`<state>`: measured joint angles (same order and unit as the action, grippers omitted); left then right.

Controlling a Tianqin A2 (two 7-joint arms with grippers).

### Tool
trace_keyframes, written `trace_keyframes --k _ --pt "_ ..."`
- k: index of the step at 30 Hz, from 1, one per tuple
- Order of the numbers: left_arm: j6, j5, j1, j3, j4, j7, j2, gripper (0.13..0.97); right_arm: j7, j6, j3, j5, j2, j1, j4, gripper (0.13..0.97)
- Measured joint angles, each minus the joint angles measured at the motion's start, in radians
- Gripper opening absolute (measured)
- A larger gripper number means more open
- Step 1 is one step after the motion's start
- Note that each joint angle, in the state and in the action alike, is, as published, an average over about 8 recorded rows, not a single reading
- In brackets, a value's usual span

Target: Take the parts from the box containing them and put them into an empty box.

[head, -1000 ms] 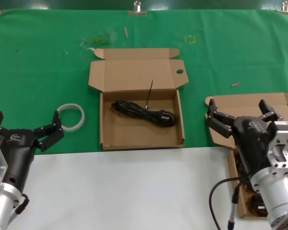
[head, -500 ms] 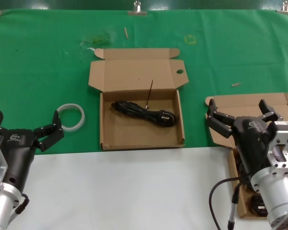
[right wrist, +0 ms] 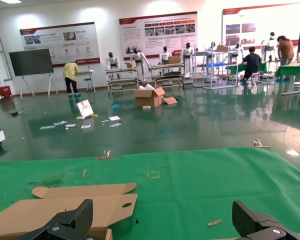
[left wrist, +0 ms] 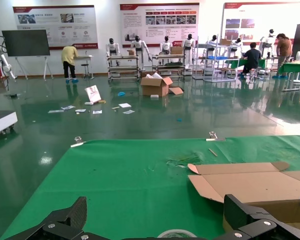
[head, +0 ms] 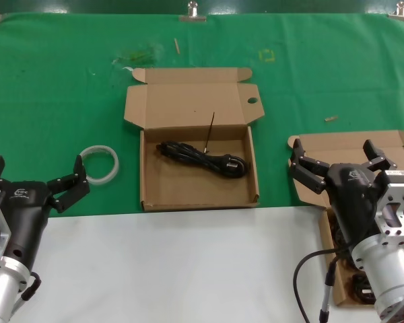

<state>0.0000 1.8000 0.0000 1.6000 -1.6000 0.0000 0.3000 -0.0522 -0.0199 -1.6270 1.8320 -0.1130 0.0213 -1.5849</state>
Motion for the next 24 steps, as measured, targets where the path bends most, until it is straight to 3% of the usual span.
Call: trace_keyframes --k 24 --pt "0.000 0.000 0.000 0.000 0.000 0.000 0.000 0.965 0.000 0.000 0.000 0.000 0.000 0.000 0.000 0.966"
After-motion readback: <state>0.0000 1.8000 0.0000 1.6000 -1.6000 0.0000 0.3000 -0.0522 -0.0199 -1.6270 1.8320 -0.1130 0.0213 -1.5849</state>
